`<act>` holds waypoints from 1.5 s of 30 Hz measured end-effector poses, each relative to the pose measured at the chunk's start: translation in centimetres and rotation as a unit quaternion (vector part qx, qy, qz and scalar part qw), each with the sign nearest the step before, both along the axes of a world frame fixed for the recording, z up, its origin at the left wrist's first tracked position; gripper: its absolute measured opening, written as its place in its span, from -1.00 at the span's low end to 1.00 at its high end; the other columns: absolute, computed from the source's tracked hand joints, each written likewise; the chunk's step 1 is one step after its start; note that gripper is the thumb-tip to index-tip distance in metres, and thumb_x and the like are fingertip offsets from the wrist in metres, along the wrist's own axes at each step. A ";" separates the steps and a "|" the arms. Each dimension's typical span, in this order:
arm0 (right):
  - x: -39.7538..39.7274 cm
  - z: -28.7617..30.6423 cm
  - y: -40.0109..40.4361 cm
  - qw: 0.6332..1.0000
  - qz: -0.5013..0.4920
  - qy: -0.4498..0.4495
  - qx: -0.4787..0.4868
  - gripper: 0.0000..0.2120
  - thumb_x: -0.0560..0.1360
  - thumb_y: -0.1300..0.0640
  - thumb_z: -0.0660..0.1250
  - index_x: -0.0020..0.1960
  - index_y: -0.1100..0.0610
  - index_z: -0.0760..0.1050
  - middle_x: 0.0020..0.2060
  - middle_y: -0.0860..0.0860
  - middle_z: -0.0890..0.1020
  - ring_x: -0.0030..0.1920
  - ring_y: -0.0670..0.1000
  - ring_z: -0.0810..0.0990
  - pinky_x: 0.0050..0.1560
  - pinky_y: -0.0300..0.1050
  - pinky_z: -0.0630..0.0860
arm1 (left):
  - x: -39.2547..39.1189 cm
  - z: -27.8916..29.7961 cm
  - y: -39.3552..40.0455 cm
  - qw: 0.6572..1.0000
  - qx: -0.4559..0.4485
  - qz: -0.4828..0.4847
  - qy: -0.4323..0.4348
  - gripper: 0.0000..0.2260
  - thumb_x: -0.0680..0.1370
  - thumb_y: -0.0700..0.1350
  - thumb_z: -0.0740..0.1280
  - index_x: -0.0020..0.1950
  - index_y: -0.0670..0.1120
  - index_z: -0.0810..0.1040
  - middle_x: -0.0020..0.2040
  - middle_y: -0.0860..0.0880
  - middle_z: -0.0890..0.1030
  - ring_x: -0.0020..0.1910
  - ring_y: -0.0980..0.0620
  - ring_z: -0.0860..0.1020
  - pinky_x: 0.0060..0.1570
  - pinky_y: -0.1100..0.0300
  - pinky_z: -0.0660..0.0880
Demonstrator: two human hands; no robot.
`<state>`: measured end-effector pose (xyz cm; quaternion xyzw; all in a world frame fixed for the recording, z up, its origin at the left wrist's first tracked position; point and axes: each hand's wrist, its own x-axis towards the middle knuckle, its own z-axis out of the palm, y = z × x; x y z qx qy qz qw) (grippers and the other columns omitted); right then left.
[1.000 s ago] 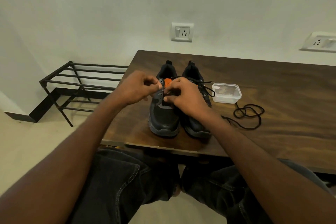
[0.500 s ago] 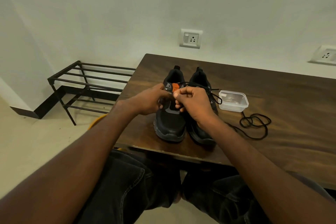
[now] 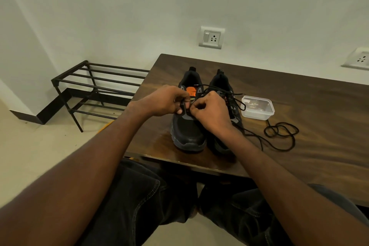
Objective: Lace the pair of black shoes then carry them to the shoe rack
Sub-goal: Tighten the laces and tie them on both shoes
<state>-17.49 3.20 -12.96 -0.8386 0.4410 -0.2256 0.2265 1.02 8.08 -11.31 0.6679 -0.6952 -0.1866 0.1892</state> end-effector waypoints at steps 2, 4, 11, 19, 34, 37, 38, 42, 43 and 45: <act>0.0 -0.3 -0.3 1.000 0.007 0.005 0.025 -0.89 0.52 0.02 0.51 0.04 -0.05 0.75 0.12 0.02 0.51 0.17 0.00 0.48 0.04 -0.16 0.43 | 0.1 -0.1 0.1 1.000 -0.003 0.001 0.005 -0.76 0.48 -0.33 0.48 -0.06 0.02 0.65 -0.16 -0.04 0.64 -0.14 -0.04 0.61 -0.05 -0.08 0.63; 0.1 -0.6 -0.4 0.999 -0.003 -0.003 0.044 -0.89 0.52 0.00 0.52 0.04 -0.07 0.75 0.15 0.02 0.50 0.18 0.00 0.47 0.05 -0.14 0.42 | 0.0 -0.1 0.1 1.000 -0.005 0.003 0.009 -0.77 0.48 -0.32 0.48 -0.06 0.03 0.65 -0.15 -0.04 0.64 -0.13 -0.04 0.62 -0.03 -0.11 0.63; 2.0 -2.0 0.3 0.993 -0.075 -0.037 0.086 -0.94 0.51 -0.07 0.48 -0.05 -0.14 0.73 0.11 -0.03 0.65 0.08 -0.03 0.60 0.01 -0.01 0.60 | 0.0 -0.2 0.3 1.000 -0.015 0.012 0.014 -0.77 0.48 -0.33 0.48 -0.03 0.00 0.67 -0.15 -0.04 0.64 -0.16 -0.03 0.62 -0.05 -0.12 0.64; 1.6 -0.9 -0.6 0.987 -0.096 0.012 0.128 -0.88 0.55 0.09 0.45 -0.10 -0.11 0.71 -0.09 -0.10 0.71 -0.01 -0.02 0.63 -0.07 -0.06 0.60 | -0.5 -0.1 0.1 1.000 -0.002 0.000 0.008 -0.71 0.52 -0.33 0.45 0.00 0.09 0.64 -0.12 0.01 0.61 -0.13 0.01 0.61 -0.02 -0.03 0.64; 1.5 -0.6 -0.1 0.988 -0.071 0.009 0.133 -0.85 0.58 0.16 0.41 -0.10 0.03 0.74 -0.09 -0.03 0.72 -0.01 0.00 0.66 -0.02 0.01 0.62 | -0.9 -0.6 0.2 0.998 0.009 0.055 0.034 -0.84 0.51 -0.29 0.47 -0.03 -0.08 0.56 -0.09 -0.05 0.64 -0.08 -0.02 0.66 0.02 -0.09 0.66; 1.2 -0.1 -0.6 0.987 -0.040 0.017 0.157 -0.85 0.55 0.20 0.42 -0.15 0.07 0.72 -0.14 0.00 0.72 -0.03 -0.01 0.67 0.07 0.04 0.64 | -1.1 -0.6 0.4 0.998 0.018 0.054 0.023 -0.87 0.53 -0.28 0.46 -0.09 -0.07 0.59 -0.11 -0.03 0.65 -0.08 0.00 0.66 0.05 -0.08 0.65; 1.2 0.0 -0.6 0.990 -0.020 0.047 0.134 -0.87 0.55 0.20 0.42 -0.14 0.07 0.71 -0.14 0.01 0.72 -0.04 0.00 0.67 0.06 0.04 0.64 | -1.1 -0.6 0.4 0.998 0.018 0.054 0.025 -0.88 0.54 -0.28 0.45 -0.09 -0.07 0.59 -0.11 -0.03 0.65 -0.08 0.01 0.66 0.05 -0.07 0.66; 1.4 0.5 -0.6 0.988 0.022 0.142 0.064 -0.83 0.53 0.20 0.42 -0.19 -0.02 0.62 -0.15 0.00 0.66 -0.06 0.03 0.65 0.04 0.06 0.64 | -1.2 -0.6 0.5 0.998 0.015 0.053 0.015 -0.87 0.53 -0.28 0.45 -0.08 -0.06 0.57 -0.10 -0.04 0.64 -0.08 0.00 0.65 0.05 -0.08 0.65; 1.3 0.6 -0.7 0.986 0.025 0.148 0.066 -0.80 0.54 0.17 0.43 -0.22 -0.05 0.61 -0.14 -0.02 0.66 -0.06 0.02 0.65 0.03 0.05 0.63 | -1.1 -0.6 0.5 0.999 0.010 0.048 0.018 -0.85 0.53 -0.28 0.45 -0.06 -0.05 0.56 -0.10 -0.04 0.63 -0.09 -0.02 0.64 0.03 -0.09 0.65; 1.0 0.7 -0.9 0.989 0.009 0.128 0.079 -0.83 0.53 0.12 0.45 -0.21 -0.08 0.64 -0.14 -0.06 0.68 -0.04 0.00 0.65 0.02 0.04 0.63 | -1.0 -0.6 0.6 0.999 0.001 0.026 0.027 -0.74 0.53 -0.30 0.44 0.04 0.04 0.51 -0.10 -0.06 0.59 -0.11 -0.04 0.63 -0.04 -0.04 0.66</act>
